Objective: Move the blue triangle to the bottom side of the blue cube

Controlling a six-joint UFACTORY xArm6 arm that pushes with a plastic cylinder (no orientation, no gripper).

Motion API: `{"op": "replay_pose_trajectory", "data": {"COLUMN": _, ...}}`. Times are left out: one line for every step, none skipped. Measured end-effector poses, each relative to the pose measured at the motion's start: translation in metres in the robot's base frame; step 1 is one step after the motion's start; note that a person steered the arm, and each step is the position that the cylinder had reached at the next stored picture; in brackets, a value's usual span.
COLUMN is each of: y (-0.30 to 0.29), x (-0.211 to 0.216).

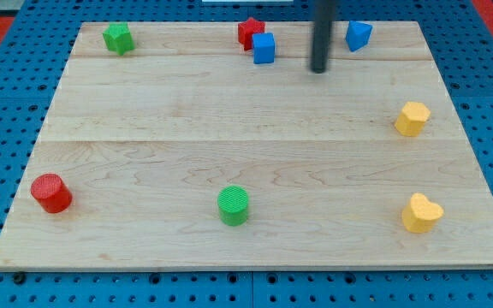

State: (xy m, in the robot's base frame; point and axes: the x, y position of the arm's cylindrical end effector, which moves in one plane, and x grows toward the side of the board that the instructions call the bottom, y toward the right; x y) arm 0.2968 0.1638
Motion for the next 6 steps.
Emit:
{"op": "replay_pose_trajectory", "data": {"y": 0.069, "x": -0.053}}
{"op": "replay_pose_trajectory", "data": {"y": 0.047, "x": -0.086}}
{"op": "replay_pose_trajectory", "data": {"y": -0.028, "x": -0.061}}
{"op": "replay_pose_trajectory", "data": {"y": -0.104, "x": -0.051}}
{"op": "replay_pose_trajectory", "data": {"y": -0.089, "x": -0.052}}
{"op": "replay_pose_trajectory", "data": {"y": -0.003, "x": -0.052}}
